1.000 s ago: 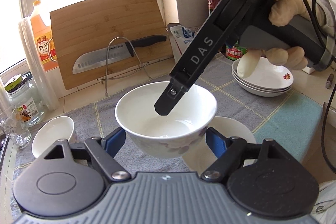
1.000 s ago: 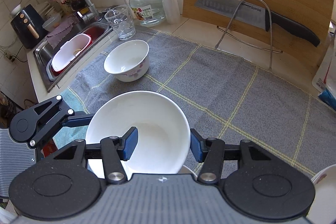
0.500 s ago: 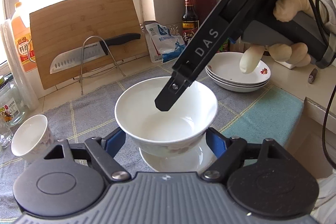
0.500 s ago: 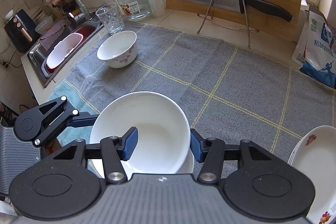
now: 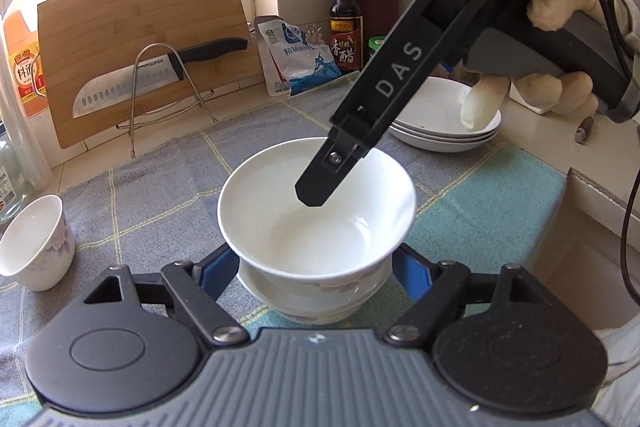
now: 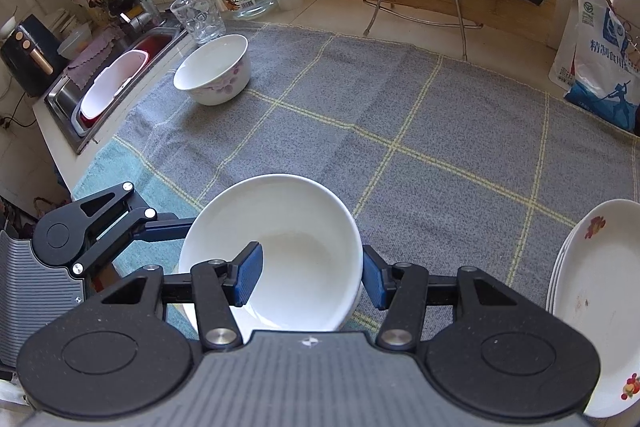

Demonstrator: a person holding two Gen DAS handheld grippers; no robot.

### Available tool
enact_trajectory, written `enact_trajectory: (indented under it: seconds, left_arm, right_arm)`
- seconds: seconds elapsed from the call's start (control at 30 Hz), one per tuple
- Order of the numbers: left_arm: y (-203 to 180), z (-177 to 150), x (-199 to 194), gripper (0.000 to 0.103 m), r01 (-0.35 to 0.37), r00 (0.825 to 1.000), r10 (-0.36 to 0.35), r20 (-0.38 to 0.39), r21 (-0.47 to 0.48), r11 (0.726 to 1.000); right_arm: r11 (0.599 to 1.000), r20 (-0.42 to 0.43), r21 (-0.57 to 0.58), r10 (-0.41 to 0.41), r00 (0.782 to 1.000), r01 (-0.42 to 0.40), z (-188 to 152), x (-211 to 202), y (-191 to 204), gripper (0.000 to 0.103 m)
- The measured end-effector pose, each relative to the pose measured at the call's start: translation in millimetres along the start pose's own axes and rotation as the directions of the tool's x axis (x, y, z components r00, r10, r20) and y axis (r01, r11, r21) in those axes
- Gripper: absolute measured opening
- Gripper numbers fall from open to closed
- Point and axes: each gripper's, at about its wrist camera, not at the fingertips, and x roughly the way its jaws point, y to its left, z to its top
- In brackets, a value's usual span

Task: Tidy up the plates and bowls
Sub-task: 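Lower the held bowl into another white bowl with the right tool, then open the right tool and withdraw it from the stacked bowls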

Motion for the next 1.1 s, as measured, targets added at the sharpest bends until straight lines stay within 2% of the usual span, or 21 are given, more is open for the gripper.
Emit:
enact_trajectory:
  seconds: [0.67, 0.77, 0.9, 1.1]
  left_arm:
    - [5, -1, 8, 0.085, 0.011, 0.999, -0.012, -0.037, -0.026, 1.000]
    - [4, -2, 10, 0.087, 0.008, 0.999, -0.009, -0.042, -0.024, 1.000]
    - [4, -3, 7, 0.098, 0.022, 0.999, -0.023, -0.027, -0.030, 0.999]
    - [6, -6, 4, 0.098, 0.024, 0.999, -0.025, -0.036, -0.036, 0.999]
  right_arm:
    - [1.000, -0.021, -0.008, 0.013, 1.000, -0.013, -2, 12, -2, 0.062]
    - [1.000, -0.021, -0.007, 0.025, 0.999, -0.025, -2, 14, -1, 0.070]
    - [0.999, 0.020, -0.031, 0.024, 1.000, -0.024, -4, 10, 3, 0.101]
    - [0.993, 0.058, -0.107, 0.046, 0.997, -0.040, -2, 0, 14, 0.103]
